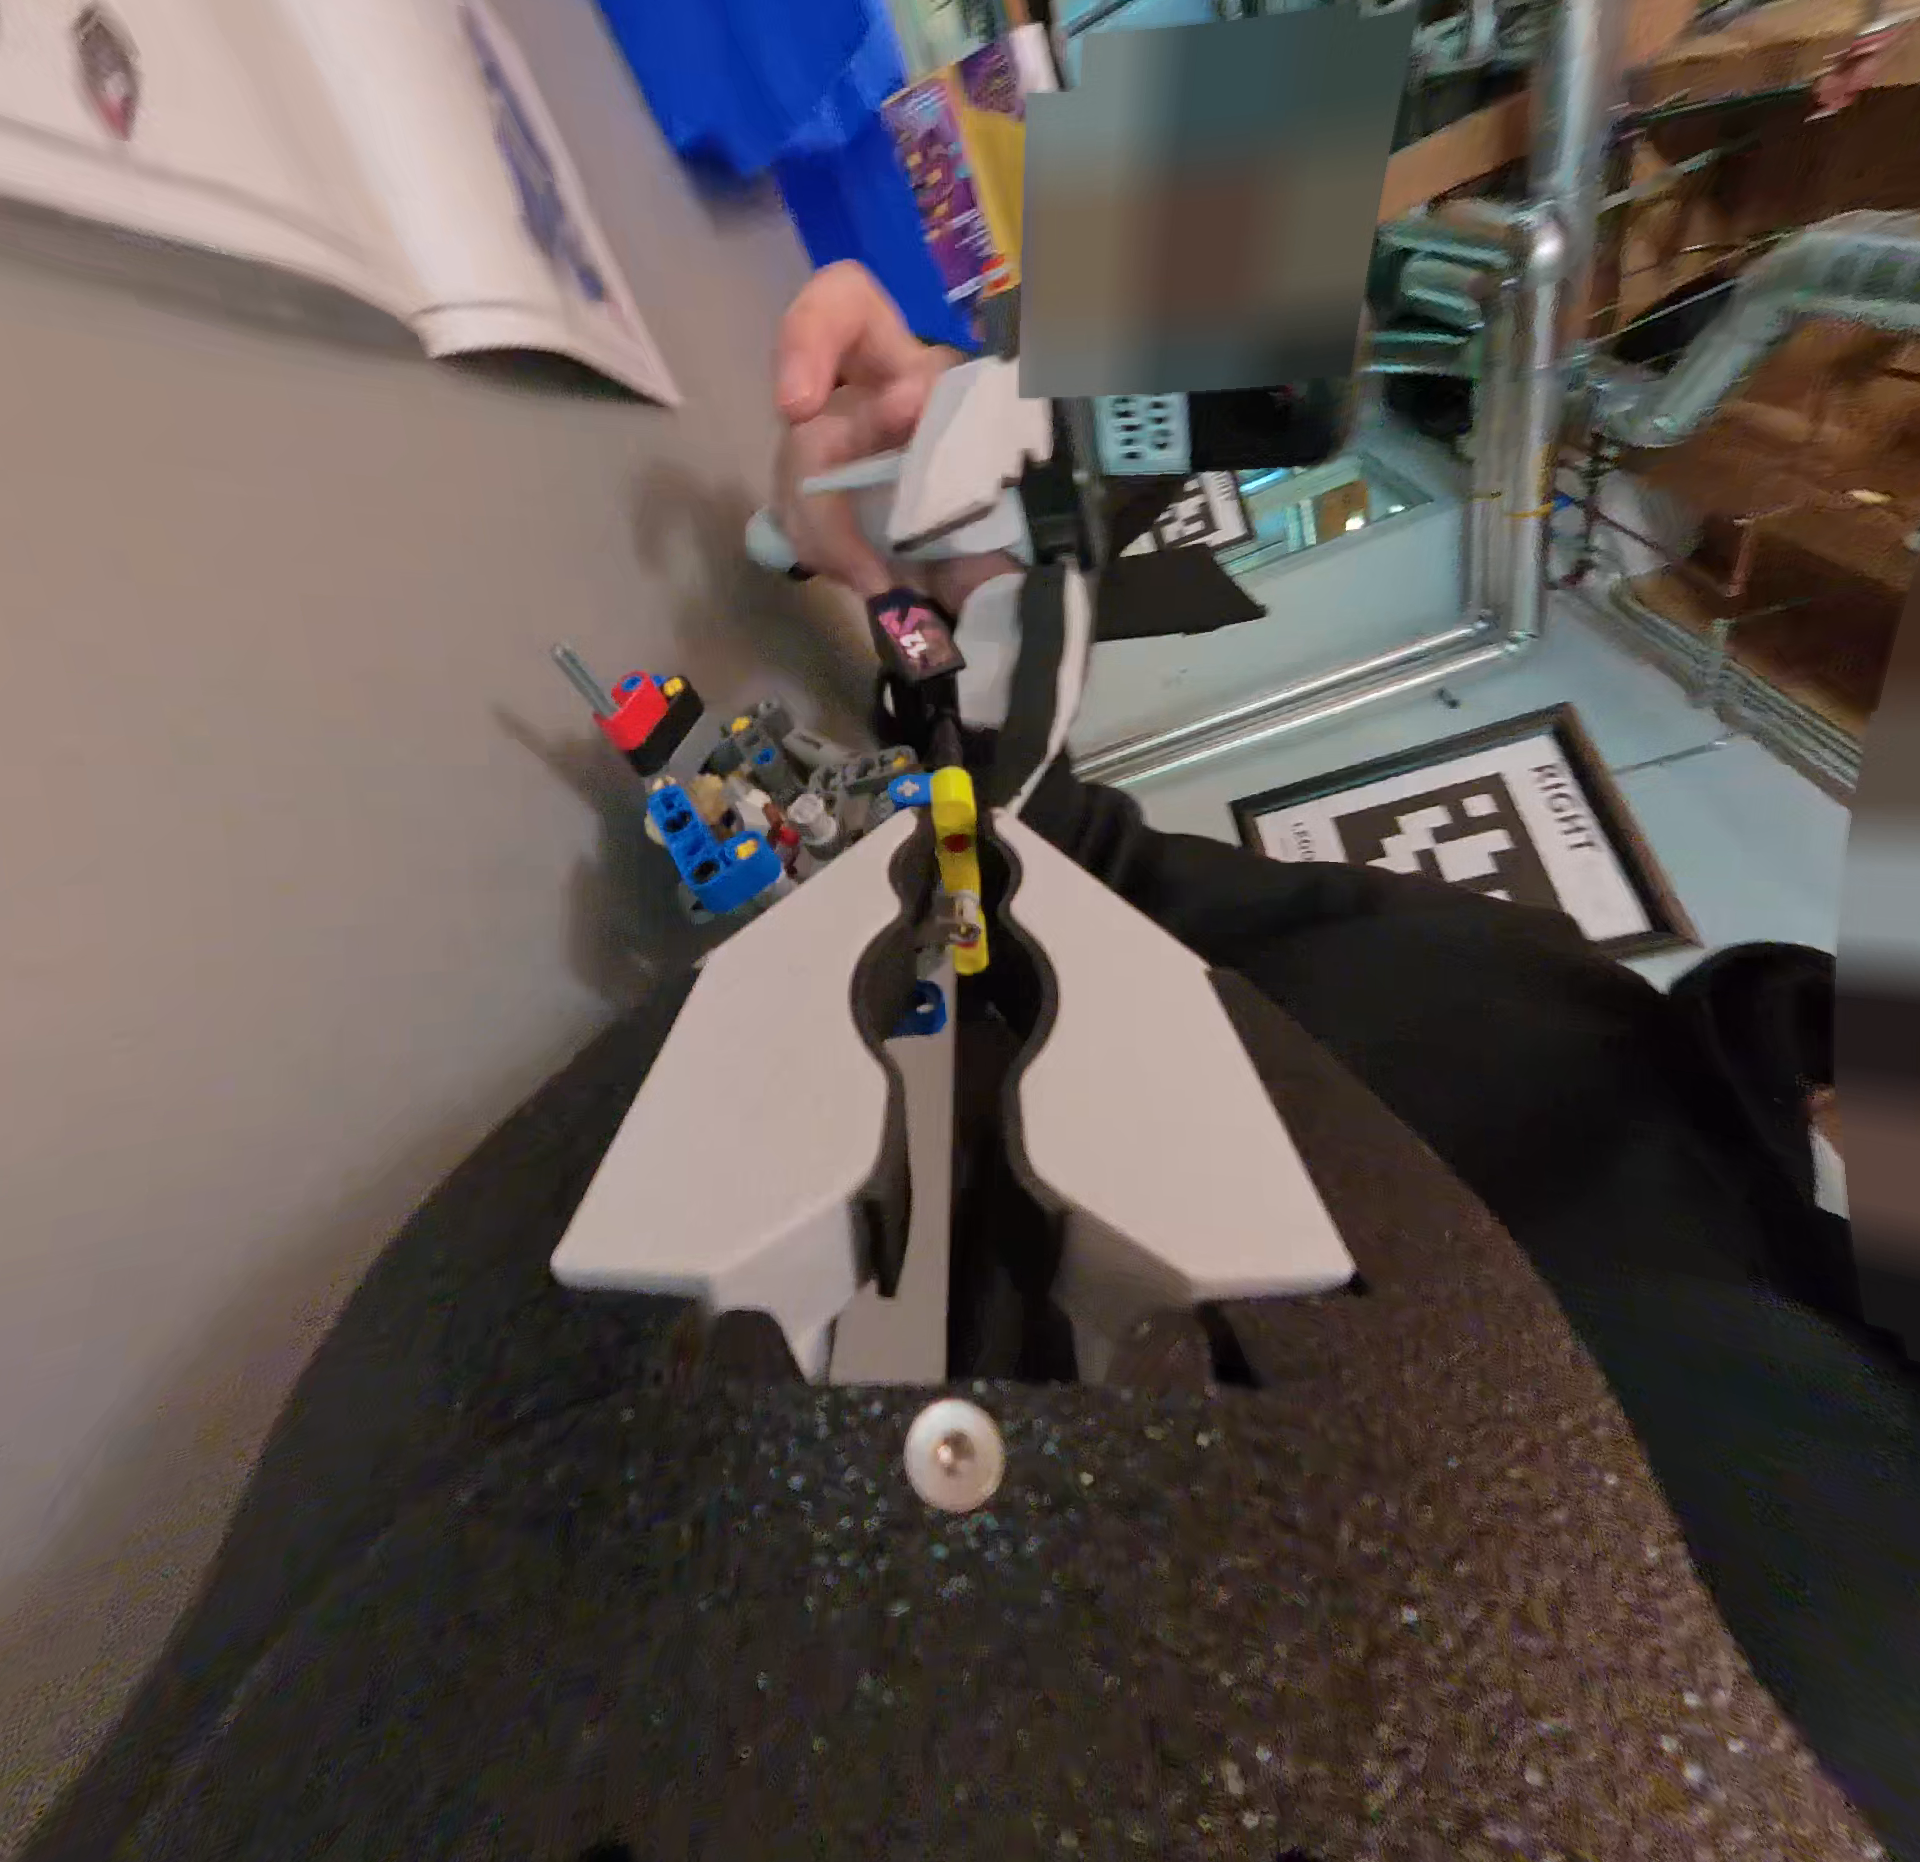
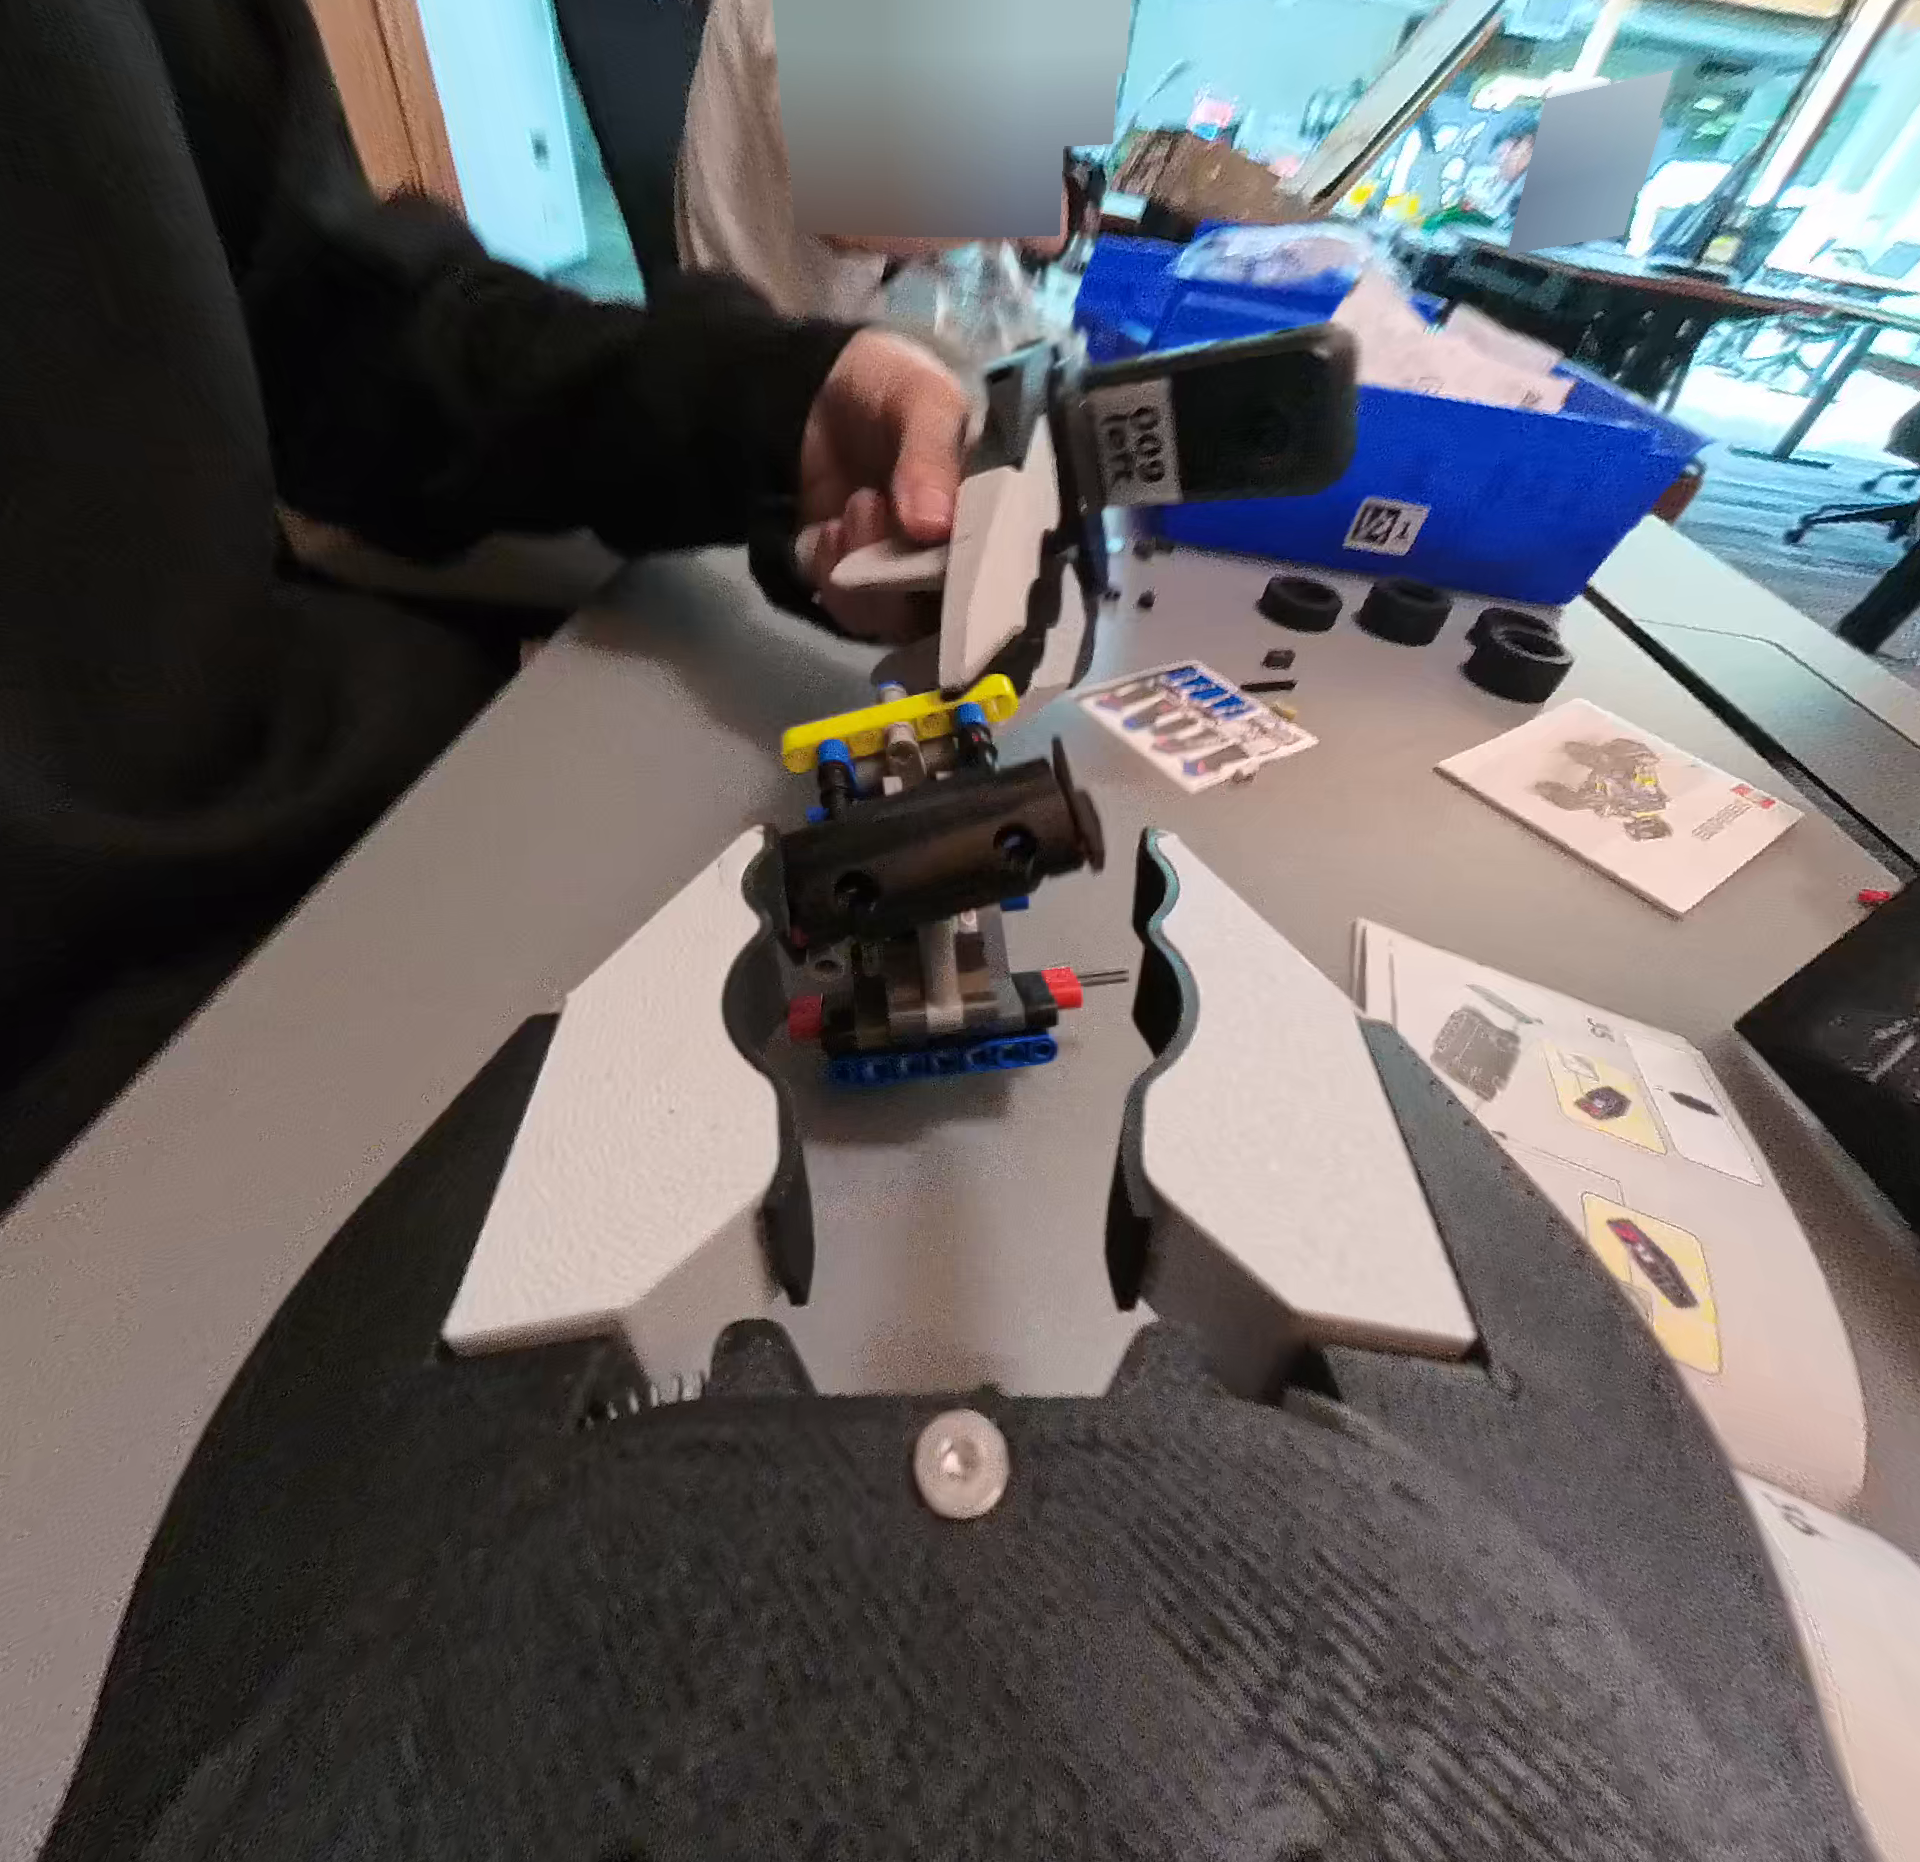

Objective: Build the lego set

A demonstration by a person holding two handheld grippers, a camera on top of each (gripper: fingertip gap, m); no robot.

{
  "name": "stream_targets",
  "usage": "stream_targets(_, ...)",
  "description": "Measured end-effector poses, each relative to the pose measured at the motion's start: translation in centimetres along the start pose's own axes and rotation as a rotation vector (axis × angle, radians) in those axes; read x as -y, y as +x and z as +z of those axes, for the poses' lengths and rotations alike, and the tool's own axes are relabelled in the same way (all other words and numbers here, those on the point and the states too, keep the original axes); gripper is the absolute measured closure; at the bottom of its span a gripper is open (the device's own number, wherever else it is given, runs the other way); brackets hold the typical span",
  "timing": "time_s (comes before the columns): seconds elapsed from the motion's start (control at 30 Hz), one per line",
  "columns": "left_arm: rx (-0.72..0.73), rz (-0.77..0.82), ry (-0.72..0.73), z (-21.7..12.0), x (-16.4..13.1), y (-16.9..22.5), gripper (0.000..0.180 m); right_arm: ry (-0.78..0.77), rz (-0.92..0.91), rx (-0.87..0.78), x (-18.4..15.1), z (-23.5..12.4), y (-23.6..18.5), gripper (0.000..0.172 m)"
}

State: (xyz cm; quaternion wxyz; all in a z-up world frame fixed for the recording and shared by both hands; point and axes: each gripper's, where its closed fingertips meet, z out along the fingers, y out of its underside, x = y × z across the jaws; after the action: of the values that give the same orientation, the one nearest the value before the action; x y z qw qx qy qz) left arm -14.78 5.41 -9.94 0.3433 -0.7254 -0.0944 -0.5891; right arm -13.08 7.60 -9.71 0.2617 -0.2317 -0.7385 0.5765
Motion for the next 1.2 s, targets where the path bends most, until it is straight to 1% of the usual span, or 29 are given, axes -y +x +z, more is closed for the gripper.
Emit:
stream_targets(0.07,0.035,-0.031,0.017,-0.1,0.3,-1.1,0.176,-0.08,-0.045,0.006,-1.3,0.6,-0.3,0.1)
stream_targets(0.1,0.045,-0.038,0.03,-0.2,0.6,-1.4,0.176,-0.115,-0.047,0.007,-1.8,1.1,-0.3,0.1)
stream_targets(0.13,0.066,-0.032,0.043,-0.4,1.0,-1.7,0.175,-0.144,-0.046,-0.01,-2.4,1.5,0.0,0.095)
stream_targets(0.17,0.098,-0.023,0.051,-0.7,1.2,-2.1,0.174,-0.17,-0.05,-0.022,-2.8,1.9,0.2,0.095)
stream_targets(0.2,0.14,-0.011,0.056,-1.0,1.4,-2.6,0.172,-0.194,-0.062,-0.024,-3.2,2.1,0.3,0.099)
stream_targets(0.23,0.189,0.015,0.069,-1.3,1.7,-3.2,0.167,-0.21,-0.077,-0.023,-3.5,2.2,0.3,0.105)
stream_targets(0.27,0.222,0.06,0.1,-1.7,2.3,-3.4,0.161,-0.216,-0.087,-0.023,-3.6,2.4,0.2,0.108)
stream_targets(0.33,0.278,0.191,0.17,-2.6,3.4,-3.1,0.156,-0.234,-0.101,-0.024,-3.9,2.5,0.2,0.116)
stream_targets(0.37,0.317,0.281,0.188,-3.2,3.8,-2.8,0.155,-0.243,-0.107,-0.026,-4.0,2.5,0.2,0.119)
stream_targets(0.4,0.37,0.39,0.204,-3.7,4.1,-2.5,0.153,-0.249,-0.115,-0.036,-4.1,2.6,0.3,0.12)
stream_targets(0.47,0.451,0.68,0.211,-4.5,4.2,-1.0,0.151,-0.249,-0.131,-0.058,-4.1,2.5,0.6,0.118)
stream_targets(0.53,0.54,1.002,0.172,-4.9,3.4,0.4,0.146,-0.247,-0.153,-0.089,-4.0,2.1,1.1,0.116)
stream_targets(0.6,0.626,1.283,0.04,-4.8,1.4,0.5,0.141,-0.233,-0.181,-0.12,-3.6,1.5,1.4,0.116)
stream_targets(0.67,0.741,1.431,-0.123,-4.9,-0.2,-0.9,0.132,-0.214,-0.263,-0.168,-2.7,1.2,1.7,0.115)
stream_targets(0.7,0.792,1.482,-0.169,-4.9,-0.7,-1.4,0.132,-0.198,-0.317,-0.188,-2.2,1.2,1.6,0.112)
stream_targets(0.73,0.822,1.537,-0.183,-4.6,-1.0,-1.5,0.131,-0.189,-0.348,-0.188,-1.9,1.4,1.2,0.108)
stream_targets(0.8,0.842,1.618,-0.176,-3.7,-1.4,-1.5,0.13,-0.196,-0.364,-0.174,-1.9,2.0,0.7,0.1)
stream_targets(0.83,0.884,1.641,-0.161,-3.7,-1.1,-1.7,0.133,-0.201,-0.396,-0.172,-1.8,2.3,0.6,0.107)
stream_targets(0.87,0.934,1.665,-0.145,-3.9,-0.6,-1.9,0.14,-0.204,-0.448,-0.182,-1.7,2.5,0.5,0.111)
stream_targets(0.9,0.96,1.691,-0.144,-3.9,-0.4,-2.3,0.145,-0.214,-0.495,-0.193,-1.6,2.6,0.5,0.111)
stream_targets(1.0,0.971,1.755,-0.181,-3.5,-0.4,-3.3,0.142,-0.259,-0.609,-0.229,-1.4,3.1,0.5,0.115)
stream_targets(1.07,1.013,1.83,-0.205,-3.7,-0.1,-3.6,0.141,-0.296,-0.688,-0.237,-1.2,3.3,0.2,0.119)
stream_targets(1.13,1.038,1.899,-0.277,-4.2,-0.1,-4.0,0.141,-0.328,-0.724,-0.252,-1.0,3.2,0.2,0.123)
stream_targets(1.17,1.047,1.916,-0.313,-4.5,-0.2,-4.3,0.141,-0.337,-0.735,-0.259,-0.9,3.1,0.2,0.132)
stream_targets(1.2,1.054,1.931,-0.329,-4.8,-0.1,-4.4,0.141,-0.348,-0.741,-0.267,-0.7,2.8,0.3,0.136)
